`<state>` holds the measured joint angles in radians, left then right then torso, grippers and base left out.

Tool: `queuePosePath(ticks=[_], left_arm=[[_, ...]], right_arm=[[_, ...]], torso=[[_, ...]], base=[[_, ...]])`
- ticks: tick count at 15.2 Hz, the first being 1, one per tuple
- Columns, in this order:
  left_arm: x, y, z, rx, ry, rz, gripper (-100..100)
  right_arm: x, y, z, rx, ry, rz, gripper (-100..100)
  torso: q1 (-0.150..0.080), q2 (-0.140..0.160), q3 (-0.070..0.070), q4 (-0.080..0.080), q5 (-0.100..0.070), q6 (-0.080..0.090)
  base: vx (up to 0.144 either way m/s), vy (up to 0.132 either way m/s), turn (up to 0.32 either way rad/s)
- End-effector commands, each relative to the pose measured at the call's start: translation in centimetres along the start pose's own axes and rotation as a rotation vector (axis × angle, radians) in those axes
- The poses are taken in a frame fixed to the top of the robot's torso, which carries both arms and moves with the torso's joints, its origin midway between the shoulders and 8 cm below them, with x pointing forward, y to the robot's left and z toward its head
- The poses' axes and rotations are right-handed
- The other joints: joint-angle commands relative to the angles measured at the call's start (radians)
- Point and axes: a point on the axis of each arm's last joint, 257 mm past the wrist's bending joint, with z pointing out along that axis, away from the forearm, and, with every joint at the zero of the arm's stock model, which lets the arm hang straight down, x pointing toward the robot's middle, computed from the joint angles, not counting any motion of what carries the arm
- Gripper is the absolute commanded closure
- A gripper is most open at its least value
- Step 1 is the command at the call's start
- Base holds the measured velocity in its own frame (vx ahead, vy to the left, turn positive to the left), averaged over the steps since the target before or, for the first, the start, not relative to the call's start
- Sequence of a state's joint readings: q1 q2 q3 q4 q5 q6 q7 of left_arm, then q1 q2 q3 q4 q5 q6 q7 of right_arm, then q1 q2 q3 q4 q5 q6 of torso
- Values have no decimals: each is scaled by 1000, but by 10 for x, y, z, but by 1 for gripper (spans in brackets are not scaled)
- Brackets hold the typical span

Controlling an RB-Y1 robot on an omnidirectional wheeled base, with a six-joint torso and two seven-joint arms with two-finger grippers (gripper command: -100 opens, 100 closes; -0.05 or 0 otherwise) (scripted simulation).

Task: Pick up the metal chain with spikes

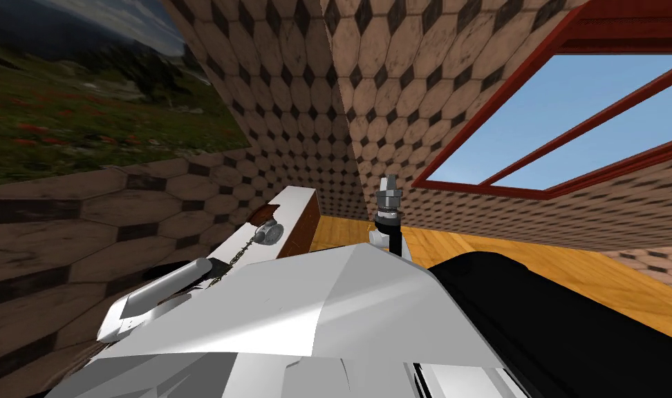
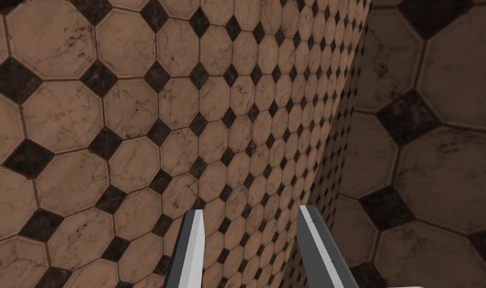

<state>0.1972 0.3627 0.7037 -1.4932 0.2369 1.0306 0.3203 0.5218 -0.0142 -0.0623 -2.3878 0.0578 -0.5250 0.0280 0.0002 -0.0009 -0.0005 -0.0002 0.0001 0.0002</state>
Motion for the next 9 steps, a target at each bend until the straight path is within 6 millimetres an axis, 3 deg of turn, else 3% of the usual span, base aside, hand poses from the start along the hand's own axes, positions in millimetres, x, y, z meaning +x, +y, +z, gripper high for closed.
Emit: queuePosePath(ticks=[1, 6, 9], left_arm=[[-8, 14, 4, -60, -16, -40, -100], [-17, 31, 7, -131, -33, -87, -100], [-12, 36, 14, -118, -26, -74, -100]], right_arm=[[0, 0, 0, 0, 0, 0, 0], [0, 0, 0, 0, 0, 0, 0], [0, 0, 0, 0, 0, 0, 0]], torso=[[0, 0, 0, 0, 0, 0], [0, 0, 0, 0, 0, 0], [1, 0, 0, 0, 0, -1]], base=[[13, 7, -264], [9, 9, -146], [15, 24, 9]])
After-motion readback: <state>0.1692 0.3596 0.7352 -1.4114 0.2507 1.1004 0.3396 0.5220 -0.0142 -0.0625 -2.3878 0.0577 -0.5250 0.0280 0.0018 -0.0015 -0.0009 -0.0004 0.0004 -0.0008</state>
